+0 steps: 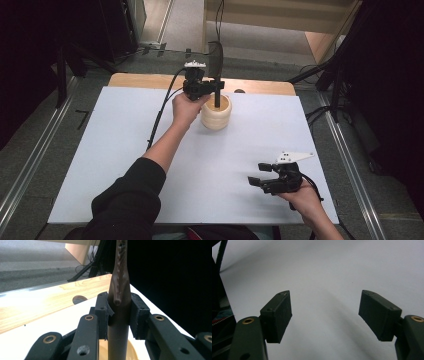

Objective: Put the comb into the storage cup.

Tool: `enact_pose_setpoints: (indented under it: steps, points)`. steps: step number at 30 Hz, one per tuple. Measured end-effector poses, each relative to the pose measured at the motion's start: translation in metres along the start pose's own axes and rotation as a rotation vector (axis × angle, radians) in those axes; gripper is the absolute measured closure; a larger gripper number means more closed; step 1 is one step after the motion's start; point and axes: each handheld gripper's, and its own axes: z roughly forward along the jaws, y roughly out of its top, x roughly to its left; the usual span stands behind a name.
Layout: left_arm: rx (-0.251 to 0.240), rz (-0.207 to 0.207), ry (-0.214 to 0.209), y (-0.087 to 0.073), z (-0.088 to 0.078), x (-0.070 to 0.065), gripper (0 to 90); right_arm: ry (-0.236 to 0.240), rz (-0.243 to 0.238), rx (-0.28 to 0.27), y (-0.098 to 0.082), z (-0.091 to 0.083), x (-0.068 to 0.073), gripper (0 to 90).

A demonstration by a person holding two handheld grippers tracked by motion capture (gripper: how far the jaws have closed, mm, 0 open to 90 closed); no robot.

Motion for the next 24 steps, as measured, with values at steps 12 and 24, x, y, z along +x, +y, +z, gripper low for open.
enact_pose_setpoints:
  steps: [12, 24]
  points:
    - [0.013, -0.001, 0.0, -0.011, 0.0, 0.009, 72.7, 0.001, -0.005, -0.001, 0.001, 0.0, 0.0, 24.5]
    - [0.043, -0.005, -0.011, -0.022, 0.006, 0.014, 72.7, 0.001, -0.003, -0.001, 0.001, 0.0, -0.001, 24.6]
